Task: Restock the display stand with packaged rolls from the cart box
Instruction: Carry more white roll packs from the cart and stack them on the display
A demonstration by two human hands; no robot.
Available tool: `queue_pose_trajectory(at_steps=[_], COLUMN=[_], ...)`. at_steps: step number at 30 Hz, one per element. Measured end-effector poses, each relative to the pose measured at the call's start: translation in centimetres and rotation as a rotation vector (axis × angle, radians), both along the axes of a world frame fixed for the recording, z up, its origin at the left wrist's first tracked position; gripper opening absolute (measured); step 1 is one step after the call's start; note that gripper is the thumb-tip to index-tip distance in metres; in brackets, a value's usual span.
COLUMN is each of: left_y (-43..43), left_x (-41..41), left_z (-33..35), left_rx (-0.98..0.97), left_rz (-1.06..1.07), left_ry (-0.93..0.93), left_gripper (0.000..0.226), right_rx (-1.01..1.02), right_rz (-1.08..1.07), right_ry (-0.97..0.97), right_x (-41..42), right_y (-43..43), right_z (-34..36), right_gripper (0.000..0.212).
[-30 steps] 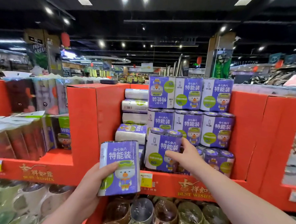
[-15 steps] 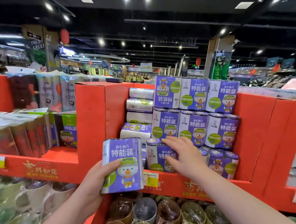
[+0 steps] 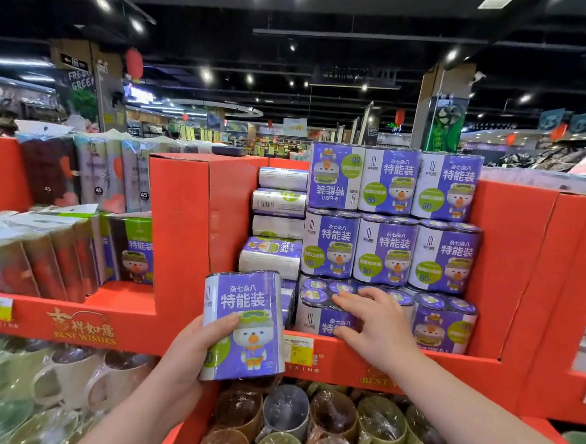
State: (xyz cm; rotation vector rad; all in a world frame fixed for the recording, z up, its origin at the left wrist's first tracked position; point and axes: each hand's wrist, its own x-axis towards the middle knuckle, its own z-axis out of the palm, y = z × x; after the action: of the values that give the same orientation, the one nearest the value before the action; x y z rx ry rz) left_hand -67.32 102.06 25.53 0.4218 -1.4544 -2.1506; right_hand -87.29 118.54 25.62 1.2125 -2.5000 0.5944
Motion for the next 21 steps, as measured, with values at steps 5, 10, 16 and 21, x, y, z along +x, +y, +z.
queue_pose_trajectory(at_steps=[5,10,16,21], left_y=[0.9,2.5,5.4,7.3], left_x=[-0.7,-2.3,-5.4,-8.1], left_z=[0.7,1.2,2.7,4.2], left_rx=[-0.027,-0.06,-0.16,-0.56], left_rz=[-0.036,-0.106,-0.211,-0.19], left_ry=[-0.003,0.005,0.022,-0.023], left_gripper=[0.043,0.053,0.049,0.042], right_rx=[0.06,-0.115,-0.393,-0.485], right_rz=[-0.034,0.087,0.25,0.144], right_ry=[-0.09,-0.276,-0.785,-0.77], right_x=[0.4,2.6,3.4,0.6], right_y=[-0.3,0.3,2.1,6.3], right_z=[0.3,3.9,7.1,8.4], right_gripper=[0.052,0.034,0.047,0.057])
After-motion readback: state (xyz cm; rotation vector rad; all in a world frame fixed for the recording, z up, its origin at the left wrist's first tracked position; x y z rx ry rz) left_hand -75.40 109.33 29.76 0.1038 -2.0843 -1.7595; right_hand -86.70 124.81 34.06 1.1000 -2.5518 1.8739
